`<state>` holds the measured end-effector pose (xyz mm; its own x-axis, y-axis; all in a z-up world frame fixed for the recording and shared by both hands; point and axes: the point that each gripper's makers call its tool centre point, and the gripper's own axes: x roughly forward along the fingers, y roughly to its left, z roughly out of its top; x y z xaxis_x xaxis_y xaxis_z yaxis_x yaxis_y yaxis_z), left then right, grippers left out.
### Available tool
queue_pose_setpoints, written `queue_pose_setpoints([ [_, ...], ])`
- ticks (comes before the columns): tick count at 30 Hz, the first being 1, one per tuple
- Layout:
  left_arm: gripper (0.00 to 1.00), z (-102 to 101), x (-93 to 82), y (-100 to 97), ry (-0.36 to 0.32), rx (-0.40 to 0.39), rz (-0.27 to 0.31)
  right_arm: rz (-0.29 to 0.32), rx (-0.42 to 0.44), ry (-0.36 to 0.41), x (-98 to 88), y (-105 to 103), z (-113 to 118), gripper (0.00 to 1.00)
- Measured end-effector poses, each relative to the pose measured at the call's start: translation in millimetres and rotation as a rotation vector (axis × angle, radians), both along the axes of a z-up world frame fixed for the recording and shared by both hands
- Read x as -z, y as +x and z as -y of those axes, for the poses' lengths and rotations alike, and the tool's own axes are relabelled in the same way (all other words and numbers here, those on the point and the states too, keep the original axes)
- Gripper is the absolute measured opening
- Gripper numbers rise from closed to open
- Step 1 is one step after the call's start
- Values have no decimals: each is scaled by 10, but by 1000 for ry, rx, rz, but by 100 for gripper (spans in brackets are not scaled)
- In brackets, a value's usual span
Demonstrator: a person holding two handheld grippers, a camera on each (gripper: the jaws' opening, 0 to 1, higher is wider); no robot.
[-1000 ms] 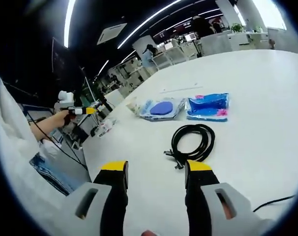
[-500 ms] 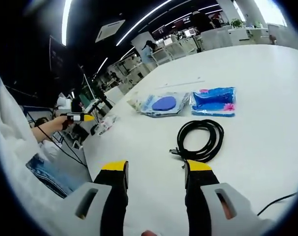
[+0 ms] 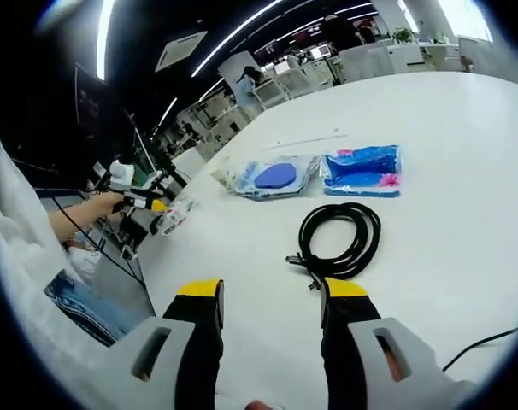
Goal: Arrange the tabletop items into an orderly group along one side of the table until the central work area is clear of visible clutter.
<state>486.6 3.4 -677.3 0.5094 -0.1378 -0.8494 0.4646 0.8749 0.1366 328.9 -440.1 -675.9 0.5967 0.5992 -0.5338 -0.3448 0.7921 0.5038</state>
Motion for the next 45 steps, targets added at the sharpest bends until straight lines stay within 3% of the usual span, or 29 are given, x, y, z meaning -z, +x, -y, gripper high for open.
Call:
queue_pose_setpoints([
  [5,63,43,45,134,-32,-4,-39,-9,6,0,7,2,-8,44],
  [13,62,58,192,265,8,49,-135,-29,-6,-8,49,-2,-26,44],
  [18,62,84,401,321,33,79,-213,-35,-3,-8,57,9,-24,44],
  [27,57,53,599,346,68,93,-271,-53,17,-11,109,6,15,44],
  [37,44,-76,689,321,97,91,-294,-67,-2,-5,161,8,-61,44],
  [45,36,56,740,475,88,92,-264,-73,-15,-6,169,8,-75,44],
])
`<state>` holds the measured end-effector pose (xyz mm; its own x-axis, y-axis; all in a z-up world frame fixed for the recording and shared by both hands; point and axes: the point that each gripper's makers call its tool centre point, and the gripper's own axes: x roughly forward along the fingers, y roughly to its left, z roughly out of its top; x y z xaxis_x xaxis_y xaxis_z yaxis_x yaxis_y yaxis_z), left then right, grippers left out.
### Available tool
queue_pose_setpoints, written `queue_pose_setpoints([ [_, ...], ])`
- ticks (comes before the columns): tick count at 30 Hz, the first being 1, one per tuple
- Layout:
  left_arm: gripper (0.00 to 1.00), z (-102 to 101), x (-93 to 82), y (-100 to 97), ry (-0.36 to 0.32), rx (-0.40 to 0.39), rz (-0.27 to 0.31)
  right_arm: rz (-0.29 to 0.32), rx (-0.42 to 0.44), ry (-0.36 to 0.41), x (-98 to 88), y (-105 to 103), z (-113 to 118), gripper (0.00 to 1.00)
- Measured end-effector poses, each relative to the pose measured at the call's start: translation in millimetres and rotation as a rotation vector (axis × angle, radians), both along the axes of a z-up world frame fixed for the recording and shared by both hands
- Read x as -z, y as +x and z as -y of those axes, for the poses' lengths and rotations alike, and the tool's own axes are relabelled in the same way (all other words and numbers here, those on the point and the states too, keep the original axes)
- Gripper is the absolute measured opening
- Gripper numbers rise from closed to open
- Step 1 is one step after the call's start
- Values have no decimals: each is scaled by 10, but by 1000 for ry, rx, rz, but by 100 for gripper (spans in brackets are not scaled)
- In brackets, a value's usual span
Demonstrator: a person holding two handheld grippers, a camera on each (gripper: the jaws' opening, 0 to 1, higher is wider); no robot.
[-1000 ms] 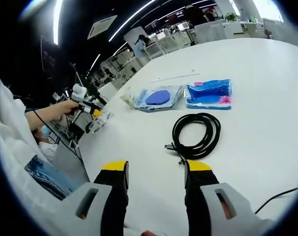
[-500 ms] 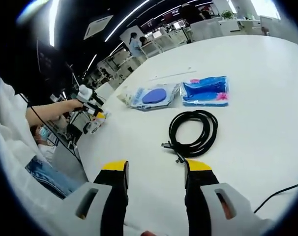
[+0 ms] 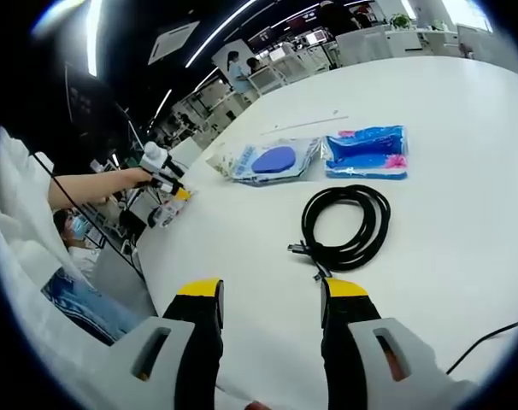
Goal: Arrange the tabletop items into an orderly group along one side of the table until the central work area is clear of visible clutter.
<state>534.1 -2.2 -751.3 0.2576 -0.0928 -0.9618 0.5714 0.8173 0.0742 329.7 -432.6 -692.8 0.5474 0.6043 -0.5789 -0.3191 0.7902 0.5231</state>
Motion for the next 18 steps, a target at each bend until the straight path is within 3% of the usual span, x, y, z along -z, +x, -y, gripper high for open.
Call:
queue_pose_setpoints([
  [5,35,6,50,14,39,-4,4,9,19,-18,-9,14,95,44],
  [11,29,4,50,43,-9,-37,-6,8,62,-2,-8,55,157,44],
  [18,26,38,11,18,-4,-30,58,7,50,6,0,40,101,44],
])
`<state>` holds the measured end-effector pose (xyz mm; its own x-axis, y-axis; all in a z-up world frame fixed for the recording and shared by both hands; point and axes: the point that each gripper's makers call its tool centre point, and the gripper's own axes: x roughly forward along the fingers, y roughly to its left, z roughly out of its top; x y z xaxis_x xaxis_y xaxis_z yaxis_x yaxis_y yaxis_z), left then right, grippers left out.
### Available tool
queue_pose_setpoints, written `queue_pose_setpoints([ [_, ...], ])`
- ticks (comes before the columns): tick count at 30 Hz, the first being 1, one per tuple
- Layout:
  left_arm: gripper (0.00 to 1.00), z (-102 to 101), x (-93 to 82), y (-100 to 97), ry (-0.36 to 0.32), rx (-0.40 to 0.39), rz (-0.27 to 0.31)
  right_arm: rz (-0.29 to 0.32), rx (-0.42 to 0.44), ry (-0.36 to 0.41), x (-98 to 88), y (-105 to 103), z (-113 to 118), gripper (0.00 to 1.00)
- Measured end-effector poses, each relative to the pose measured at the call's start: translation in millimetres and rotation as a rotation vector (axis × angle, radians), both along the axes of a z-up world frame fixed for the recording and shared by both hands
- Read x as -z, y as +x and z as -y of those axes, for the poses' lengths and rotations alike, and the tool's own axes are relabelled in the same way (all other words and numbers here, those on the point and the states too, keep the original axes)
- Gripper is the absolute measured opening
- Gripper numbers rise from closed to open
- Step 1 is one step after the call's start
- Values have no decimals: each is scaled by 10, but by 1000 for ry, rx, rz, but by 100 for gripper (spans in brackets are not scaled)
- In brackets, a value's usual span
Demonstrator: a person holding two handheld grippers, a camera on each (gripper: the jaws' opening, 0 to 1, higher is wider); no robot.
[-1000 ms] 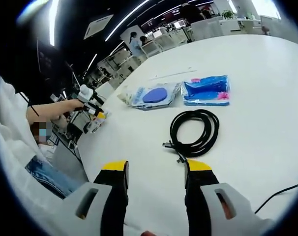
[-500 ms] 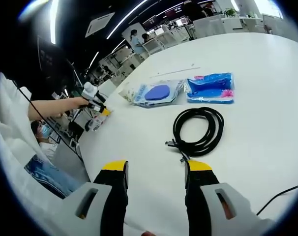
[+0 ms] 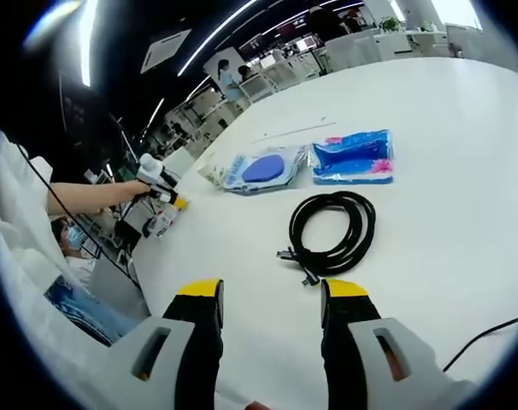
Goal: Arrange the tabletop items into an orderly group along one side of the table until the central work area is clear of visible clutter.
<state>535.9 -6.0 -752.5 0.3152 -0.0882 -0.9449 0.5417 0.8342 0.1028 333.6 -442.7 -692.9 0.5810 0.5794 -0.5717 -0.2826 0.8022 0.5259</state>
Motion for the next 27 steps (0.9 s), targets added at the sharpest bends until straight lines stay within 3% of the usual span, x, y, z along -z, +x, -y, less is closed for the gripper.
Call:
queue_pose_setpoints([
  [3,25,5,-105,18,-24,-29,60,1,-6,0,5,-9,-8,44],
  [7,24,-4,-347,55,-129,-134,170,12,2,8,-13,-5,2,44],
  [10,23,-63,-611,60,-242,-242,281,15,4,10,-2,-11,10,44],
  [14,22,-171,-923,-28,-295,-309,405,24,-2,17,-17,-29,-21,44],
  [17,21,-309,-1127,-17,-393,-372,532,36,-3,26,-40,-39,-46,44],
  [21,20,-360,-1460,-56,-511,-509,654,46,17,73,-82,-23,-69,43],
  [27,19,-273,-1847,110,-537,-532,795,70,42,81,-149,-10,-5,43],
])
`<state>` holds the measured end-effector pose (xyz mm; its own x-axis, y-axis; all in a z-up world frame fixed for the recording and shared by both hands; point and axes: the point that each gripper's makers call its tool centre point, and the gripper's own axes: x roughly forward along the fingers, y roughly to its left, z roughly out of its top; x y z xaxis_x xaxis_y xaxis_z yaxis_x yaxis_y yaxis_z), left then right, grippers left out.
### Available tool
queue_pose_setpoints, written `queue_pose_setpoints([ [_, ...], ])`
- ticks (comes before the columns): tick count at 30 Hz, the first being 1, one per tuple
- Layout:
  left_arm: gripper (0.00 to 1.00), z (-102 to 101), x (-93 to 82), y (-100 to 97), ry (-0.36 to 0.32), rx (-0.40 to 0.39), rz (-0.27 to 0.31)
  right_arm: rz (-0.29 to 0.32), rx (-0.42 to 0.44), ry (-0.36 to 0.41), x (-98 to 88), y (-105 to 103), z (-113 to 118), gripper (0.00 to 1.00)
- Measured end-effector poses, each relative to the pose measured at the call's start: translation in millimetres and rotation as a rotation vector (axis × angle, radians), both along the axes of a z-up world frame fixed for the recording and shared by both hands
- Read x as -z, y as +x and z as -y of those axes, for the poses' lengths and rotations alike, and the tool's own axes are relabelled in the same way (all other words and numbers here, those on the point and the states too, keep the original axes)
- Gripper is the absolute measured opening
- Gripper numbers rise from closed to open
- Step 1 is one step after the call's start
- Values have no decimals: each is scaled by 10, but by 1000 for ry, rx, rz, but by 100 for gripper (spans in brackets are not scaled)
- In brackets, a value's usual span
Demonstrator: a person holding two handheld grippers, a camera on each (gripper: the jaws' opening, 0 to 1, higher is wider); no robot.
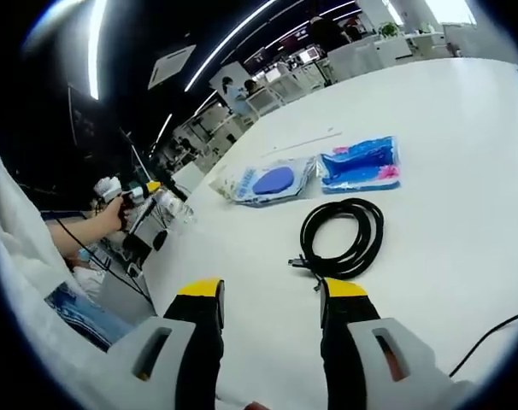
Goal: Arrange the tabletop items into an orderly group along one side of the table until the central work area is clear of visible clutter.
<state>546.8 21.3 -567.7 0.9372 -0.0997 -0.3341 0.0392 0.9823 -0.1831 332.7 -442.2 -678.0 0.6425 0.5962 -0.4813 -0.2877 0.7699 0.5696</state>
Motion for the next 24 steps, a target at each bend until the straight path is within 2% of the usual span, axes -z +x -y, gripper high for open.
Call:
queue_pose_setpoints([
  [6,19,117,-209,198,-6,-13,36,11,51,18,-18,-26,114,43],
  [11,19,354,-302,260,-10,12,44,11,97,48,-32,-94,172,43],
  [12,20,342,-283,309,-4,20,41,10,100,49,-30,-105,176,43],
  [17,20,549,-306,378,69,42,21,5,108,48,-9,-138,191,43],
  [19,20,567,-312,407,71,36,20,5,112,50,-13,-137,198,43],
  [24,20,624,-349,482,23,4,25,12,132,54,-39,-110,241,43],
])
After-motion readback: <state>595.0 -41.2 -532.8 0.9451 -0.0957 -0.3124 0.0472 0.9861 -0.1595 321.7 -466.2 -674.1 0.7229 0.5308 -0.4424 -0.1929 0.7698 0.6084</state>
